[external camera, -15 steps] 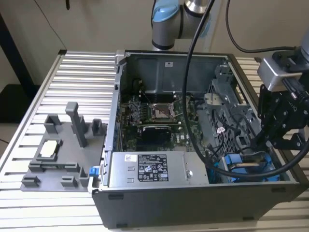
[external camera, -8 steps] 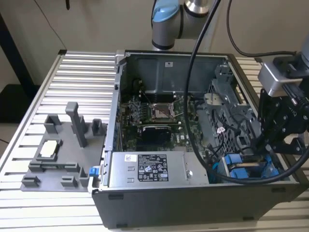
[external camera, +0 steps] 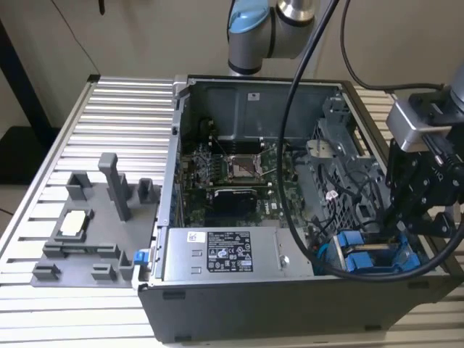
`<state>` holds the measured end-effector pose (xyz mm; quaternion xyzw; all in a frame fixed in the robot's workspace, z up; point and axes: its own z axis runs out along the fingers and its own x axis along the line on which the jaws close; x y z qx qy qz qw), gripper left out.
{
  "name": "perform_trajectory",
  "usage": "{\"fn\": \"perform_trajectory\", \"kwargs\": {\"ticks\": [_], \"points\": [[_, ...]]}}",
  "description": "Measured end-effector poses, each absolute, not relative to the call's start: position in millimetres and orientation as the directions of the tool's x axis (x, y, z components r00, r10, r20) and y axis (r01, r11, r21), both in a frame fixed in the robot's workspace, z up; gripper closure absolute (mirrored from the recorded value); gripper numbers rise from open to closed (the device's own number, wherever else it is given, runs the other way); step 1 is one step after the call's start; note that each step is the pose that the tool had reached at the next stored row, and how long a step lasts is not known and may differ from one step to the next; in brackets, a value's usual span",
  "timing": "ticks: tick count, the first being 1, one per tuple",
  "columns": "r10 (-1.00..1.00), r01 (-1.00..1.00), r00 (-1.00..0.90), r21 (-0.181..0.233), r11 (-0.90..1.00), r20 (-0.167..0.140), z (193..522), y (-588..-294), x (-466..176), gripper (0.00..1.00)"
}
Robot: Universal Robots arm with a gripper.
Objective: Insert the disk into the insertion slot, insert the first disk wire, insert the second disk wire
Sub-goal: 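Insert the first disk wire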
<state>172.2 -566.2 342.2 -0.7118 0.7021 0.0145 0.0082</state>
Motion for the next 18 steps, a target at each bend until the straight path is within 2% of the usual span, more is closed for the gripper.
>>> {"fn": "perform_trajectory", "kwargs": {"ticks": [18], "points": [[-0.999, -1.000, 0.010, 0.014, -0.011, -0.046, 339.6, -567.9, 174.8, 0.81]]}}
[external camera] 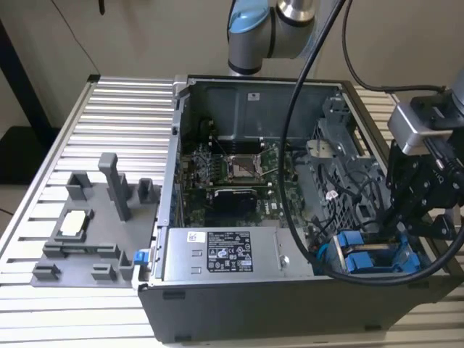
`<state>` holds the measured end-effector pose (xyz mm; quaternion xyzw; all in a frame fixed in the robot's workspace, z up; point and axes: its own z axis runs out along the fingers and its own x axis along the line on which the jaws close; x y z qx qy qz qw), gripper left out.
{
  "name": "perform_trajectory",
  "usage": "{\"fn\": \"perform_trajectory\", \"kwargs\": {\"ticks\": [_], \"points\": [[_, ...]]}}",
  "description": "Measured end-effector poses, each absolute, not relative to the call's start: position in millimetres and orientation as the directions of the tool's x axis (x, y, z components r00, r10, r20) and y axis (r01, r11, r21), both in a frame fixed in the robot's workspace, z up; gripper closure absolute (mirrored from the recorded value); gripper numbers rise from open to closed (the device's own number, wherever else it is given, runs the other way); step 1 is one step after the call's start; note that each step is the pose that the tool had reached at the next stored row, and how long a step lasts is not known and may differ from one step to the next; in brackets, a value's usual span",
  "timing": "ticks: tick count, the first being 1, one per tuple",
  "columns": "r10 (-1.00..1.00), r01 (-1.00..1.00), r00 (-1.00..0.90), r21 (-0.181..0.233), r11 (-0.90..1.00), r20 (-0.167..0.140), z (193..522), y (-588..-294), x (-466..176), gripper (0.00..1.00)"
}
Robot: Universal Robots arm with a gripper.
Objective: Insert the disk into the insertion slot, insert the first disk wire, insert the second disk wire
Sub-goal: 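Insert the first disk wire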
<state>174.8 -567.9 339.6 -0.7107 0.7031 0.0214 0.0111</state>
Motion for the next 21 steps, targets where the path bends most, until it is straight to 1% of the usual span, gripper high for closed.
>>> {"fn": "perform_trajectory", "kwargs": {"ticks": [18, 20, 21], "points": [[-0.999, -1.000, -0.007, 0.016, 0.006, -0.046, 333.3, -568.1, 175.6, 0.81], [-0.999, -1.000, -0.011, 0.021, 0.010, -0.047, 332.9, -568.4, 175.8, 0.79], [-0.999, -1.000, -0.013, 0.026, 0.012, -0.047, 333.8, -568.5, 175.8, 0.73]]}}
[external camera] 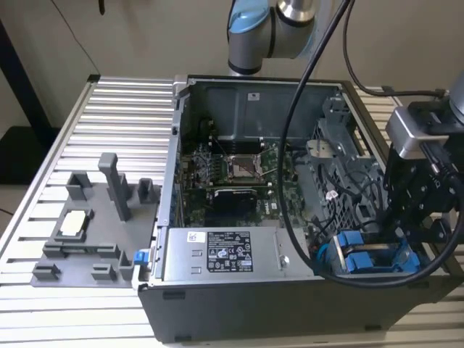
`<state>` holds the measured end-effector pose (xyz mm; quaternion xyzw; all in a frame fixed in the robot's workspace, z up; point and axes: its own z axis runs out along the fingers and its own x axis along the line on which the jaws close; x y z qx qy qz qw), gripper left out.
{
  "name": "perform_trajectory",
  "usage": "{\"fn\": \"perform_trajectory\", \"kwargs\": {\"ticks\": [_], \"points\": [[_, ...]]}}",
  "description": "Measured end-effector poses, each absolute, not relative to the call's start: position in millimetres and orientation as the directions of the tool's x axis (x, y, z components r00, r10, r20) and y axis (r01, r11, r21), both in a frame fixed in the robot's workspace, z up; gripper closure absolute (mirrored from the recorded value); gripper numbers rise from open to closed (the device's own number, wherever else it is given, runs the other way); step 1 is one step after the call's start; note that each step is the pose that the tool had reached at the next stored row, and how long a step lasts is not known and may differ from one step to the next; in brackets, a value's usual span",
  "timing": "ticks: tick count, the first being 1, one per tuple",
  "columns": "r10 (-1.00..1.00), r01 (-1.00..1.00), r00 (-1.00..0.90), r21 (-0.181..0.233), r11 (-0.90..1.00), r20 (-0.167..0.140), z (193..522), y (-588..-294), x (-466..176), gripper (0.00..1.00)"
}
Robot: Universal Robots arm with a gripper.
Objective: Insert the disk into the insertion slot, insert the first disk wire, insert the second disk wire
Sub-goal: 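Insert the first disk wire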
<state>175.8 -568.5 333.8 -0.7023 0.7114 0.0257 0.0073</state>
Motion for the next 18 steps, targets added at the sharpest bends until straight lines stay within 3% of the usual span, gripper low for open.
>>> {"fn": "perform_trajectory", "kwargs": {"ticks": [18], "points": [[-0.999, -0.999, -0.025, 0.045, 0.023, -0.046, 383, -569, 176, 0.73]]}}
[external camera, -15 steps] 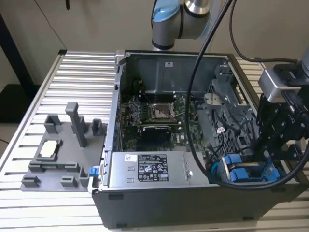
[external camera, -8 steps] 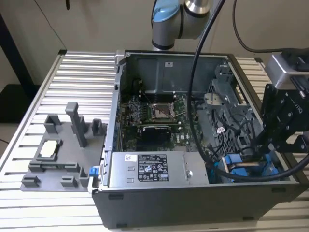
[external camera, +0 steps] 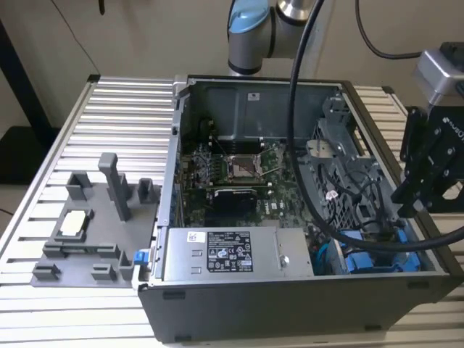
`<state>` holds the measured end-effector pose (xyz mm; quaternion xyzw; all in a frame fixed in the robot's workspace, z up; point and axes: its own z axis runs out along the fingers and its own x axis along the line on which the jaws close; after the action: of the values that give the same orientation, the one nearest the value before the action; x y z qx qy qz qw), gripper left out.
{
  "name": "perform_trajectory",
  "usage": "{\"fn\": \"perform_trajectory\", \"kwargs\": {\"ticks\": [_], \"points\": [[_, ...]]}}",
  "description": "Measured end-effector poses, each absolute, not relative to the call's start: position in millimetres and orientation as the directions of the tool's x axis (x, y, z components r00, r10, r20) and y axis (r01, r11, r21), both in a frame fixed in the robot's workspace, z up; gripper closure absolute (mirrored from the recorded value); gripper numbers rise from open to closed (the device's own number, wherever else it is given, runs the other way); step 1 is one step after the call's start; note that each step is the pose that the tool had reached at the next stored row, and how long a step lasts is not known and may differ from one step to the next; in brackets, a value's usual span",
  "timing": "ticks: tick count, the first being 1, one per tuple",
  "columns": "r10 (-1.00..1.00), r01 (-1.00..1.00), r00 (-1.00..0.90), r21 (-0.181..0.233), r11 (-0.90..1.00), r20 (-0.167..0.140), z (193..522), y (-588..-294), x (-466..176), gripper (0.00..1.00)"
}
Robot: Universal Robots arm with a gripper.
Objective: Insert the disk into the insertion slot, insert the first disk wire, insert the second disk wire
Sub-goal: 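Insert the first disk wire, then insert the second disk wire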
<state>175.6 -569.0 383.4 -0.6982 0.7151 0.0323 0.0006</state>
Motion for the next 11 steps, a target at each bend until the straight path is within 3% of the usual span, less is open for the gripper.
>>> {"fn": "perform_trajectory", "kwargs": {"ticks": [11], "points": [[-0.999, -0.999, -0.028, 0.045, 0.026, -0.046, 385, -560, 160, 0.73]]}}
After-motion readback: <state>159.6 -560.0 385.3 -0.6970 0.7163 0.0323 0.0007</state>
